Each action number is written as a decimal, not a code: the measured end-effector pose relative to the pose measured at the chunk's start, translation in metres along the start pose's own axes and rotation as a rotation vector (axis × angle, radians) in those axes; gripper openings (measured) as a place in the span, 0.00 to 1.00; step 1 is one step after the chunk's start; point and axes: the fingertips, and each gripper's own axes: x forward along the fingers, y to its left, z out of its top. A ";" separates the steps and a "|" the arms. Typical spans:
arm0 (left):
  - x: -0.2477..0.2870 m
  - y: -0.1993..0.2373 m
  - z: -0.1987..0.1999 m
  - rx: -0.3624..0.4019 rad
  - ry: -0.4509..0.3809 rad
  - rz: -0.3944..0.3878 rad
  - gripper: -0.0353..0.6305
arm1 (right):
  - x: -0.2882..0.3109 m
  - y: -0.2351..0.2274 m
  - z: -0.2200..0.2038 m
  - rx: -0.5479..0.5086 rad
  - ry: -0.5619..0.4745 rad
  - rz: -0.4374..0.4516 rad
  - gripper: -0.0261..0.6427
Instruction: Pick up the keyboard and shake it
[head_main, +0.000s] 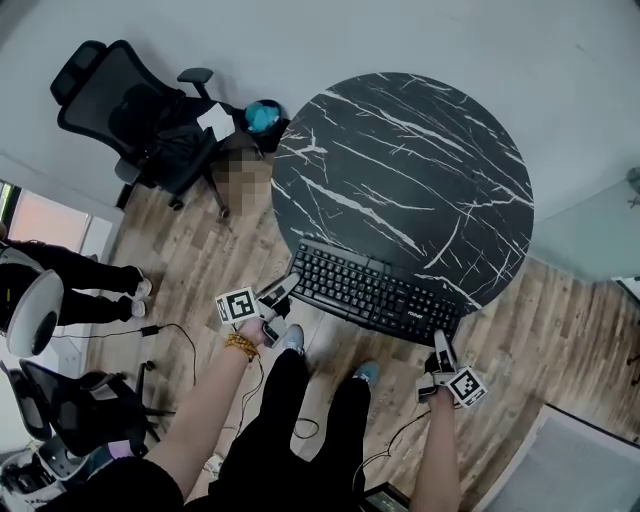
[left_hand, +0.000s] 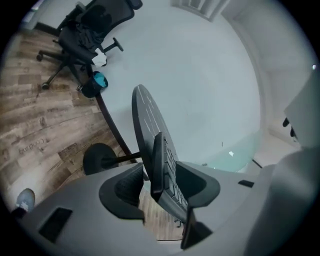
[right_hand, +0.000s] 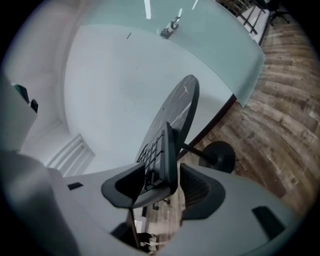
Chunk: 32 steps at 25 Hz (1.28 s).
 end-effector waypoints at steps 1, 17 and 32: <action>0.000 0.001 -0.001 -0.022 -0.012 -0.009 0.37 | 0.002 0.001 -0.001 0.026 -0.011 0.019 0.38; 0.003 -0.007 -0.003 -0.240 -0.306 -0.021 0.24 | 0.006 0.011 -0.006 0.240 -0.325 -0.048 0.23; -0.012 -0.019 -0.008 -0.341 -0.363 -0.074 0.18 | -0.002 0.027 0.000 0.255 -0.370 0.009 0.18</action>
